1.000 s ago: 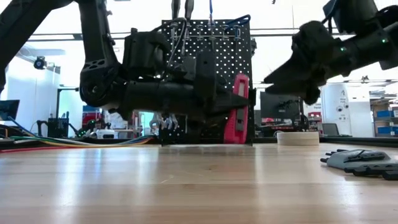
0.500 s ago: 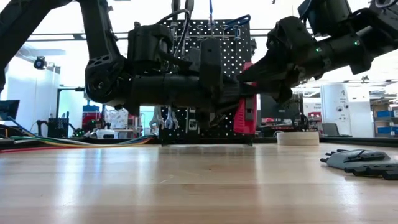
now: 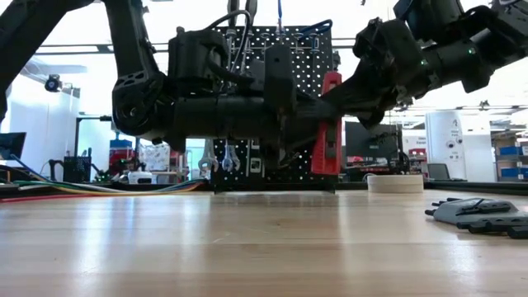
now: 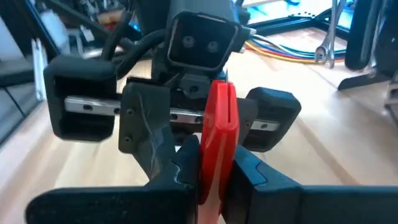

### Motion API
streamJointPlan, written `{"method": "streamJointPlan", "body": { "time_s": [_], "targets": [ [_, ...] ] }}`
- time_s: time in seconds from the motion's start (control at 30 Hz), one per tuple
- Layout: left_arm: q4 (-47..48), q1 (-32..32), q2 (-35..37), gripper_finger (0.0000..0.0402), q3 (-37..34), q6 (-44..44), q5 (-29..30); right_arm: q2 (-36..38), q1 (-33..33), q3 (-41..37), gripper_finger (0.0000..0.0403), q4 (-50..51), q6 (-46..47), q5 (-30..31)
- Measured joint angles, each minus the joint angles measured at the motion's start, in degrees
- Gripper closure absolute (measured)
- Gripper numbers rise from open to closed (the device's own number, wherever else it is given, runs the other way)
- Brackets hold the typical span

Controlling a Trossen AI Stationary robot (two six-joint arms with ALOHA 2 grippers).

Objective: Hang tools onto peg board
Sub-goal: Put the red cutter into the black tool bin on the peg board

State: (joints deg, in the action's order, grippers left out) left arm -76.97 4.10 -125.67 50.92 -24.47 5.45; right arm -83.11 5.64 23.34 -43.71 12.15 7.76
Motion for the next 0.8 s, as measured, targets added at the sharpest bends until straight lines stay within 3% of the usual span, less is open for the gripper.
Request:
{"method": "streamJointPlan", "body": {
  "time_s": [0.37, 0.5, 0.6, 0.8],
  "targets": [
    [-0.99, -0.74, 0.20, 0.0287, -3.14, -12.02, -3.27, 10.20, 0.14, 8.06, 0.0374, 26.19, -14.39, 4.63],
    [-6.20, 0.13, -0.01, 0.0286, -8.66, -14.62, -7.59, 14.28, -0.36, 8.60, 0.0374, 27.16, -19.46, 13.73],
    [-12.68, -0.40, 0.59, 0.0286, -12.88, -16.07, -5.15, 16.28, -0.02, 8.08, 0.0374, 30.30, -22.78, 14.50],
    [-13.09, 0.09, 2.93, 0.0285, -18.81, -17.23, -4.11, 18.12, -0.25, 8.14, 0.0374, 26.51, -39.49, 18.34]
  ]
}}
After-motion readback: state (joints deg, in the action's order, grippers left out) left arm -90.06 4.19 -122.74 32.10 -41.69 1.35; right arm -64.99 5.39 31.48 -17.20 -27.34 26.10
